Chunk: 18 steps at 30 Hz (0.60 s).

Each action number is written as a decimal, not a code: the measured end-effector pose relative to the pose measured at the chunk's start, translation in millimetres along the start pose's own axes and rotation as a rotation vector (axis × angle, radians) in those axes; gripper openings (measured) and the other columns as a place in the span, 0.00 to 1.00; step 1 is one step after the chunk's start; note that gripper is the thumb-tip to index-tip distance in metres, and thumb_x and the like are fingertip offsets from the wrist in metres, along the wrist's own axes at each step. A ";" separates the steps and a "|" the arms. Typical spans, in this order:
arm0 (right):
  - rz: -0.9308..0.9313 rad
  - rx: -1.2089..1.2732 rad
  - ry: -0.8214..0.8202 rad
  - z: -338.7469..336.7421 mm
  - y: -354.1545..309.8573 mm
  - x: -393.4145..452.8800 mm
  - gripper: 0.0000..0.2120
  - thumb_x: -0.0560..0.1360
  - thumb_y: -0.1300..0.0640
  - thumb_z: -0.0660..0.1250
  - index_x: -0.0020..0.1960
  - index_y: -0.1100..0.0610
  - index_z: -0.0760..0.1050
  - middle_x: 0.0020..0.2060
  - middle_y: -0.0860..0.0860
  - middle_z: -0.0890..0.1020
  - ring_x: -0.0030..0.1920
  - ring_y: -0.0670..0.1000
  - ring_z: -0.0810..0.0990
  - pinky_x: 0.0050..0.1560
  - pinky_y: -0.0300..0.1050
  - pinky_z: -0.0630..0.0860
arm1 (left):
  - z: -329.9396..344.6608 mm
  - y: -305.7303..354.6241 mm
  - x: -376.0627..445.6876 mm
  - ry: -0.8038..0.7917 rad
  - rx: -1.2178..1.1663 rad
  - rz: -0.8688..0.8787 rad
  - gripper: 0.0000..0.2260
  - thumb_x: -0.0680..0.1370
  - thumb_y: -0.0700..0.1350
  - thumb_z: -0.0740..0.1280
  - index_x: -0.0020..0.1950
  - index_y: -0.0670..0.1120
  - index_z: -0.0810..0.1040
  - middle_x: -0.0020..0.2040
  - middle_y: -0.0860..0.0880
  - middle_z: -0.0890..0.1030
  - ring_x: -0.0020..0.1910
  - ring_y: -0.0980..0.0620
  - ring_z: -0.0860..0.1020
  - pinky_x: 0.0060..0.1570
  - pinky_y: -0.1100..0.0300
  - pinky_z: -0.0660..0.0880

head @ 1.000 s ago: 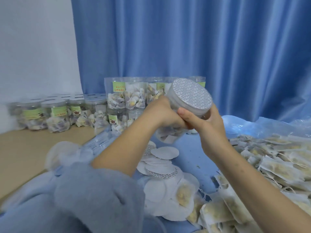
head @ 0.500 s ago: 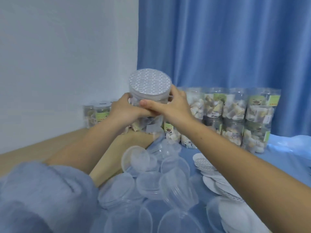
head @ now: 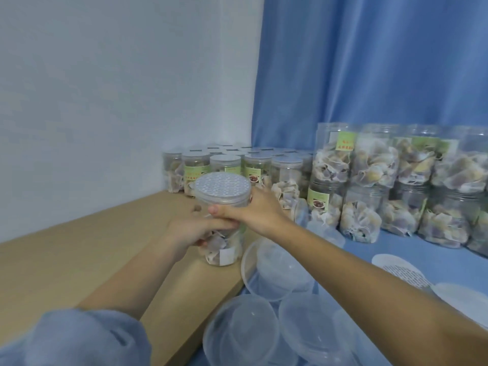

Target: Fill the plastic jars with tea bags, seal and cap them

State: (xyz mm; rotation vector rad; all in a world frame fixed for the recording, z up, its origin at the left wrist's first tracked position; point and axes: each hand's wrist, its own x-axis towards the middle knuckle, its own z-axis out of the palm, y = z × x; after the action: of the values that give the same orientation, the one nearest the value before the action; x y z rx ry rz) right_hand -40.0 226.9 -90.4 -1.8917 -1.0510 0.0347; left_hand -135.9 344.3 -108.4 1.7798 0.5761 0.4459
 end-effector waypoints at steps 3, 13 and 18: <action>0.074 0.083 -0.045 -6.5 12.5 13.9 0.20 0.59 0.36 0.76 0.48 0.38 0.77 0.47 0.40 0.83 0.46 0.42 0.81 0.38 0.40 0.80 | 13.5 -0.9 20.5 0.011 -0.057 0.003 0.45 0.61 0.50 0.80 0.73 0.46 0.64 0.64 0.44 0.76 0.44 0.53 0.78 0.39 0.59 0.77; 0.206 -0.088 -0.059 -47.5 71.9 36.5 0.09 0.74 0.60 0.66 0.53 0.59 0.79 0.52 0.55 0.79 0.57 0.57 0.76 0.58 0.51 0.74 | 65.8 10.0 51.6 -0.012 -0.267 0.005 0.32 0.73 0.25 0.62 0.75 0.43 0.58 0.56 0.47 0.72 0.55 0.46 0.75 0.59 0.51 0.74; 0.201 0.041 0.012 -77.9 62.7 16.8 0.12 0.74 0.62 0.66 0.57 0.58 0.77 0.49 0.51 0.77 0.49 0.51 0.79 0.57 0.47 0.76 | 95.0 54.0 25.9 -0.109 -0.162 0.085 0.29 0.72 0.24 0.63 0.71 0.39 0.63 0.57 0.43 0.73 0.58 0.42 0.76 0.61 0.47 0.74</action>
State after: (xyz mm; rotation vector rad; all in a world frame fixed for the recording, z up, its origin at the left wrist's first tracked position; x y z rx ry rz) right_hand 44.3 170.7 -86.7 -1.9513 -0.8421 0.1594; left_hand -52.5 273.8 -82.2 1.6662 0.3787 0.4387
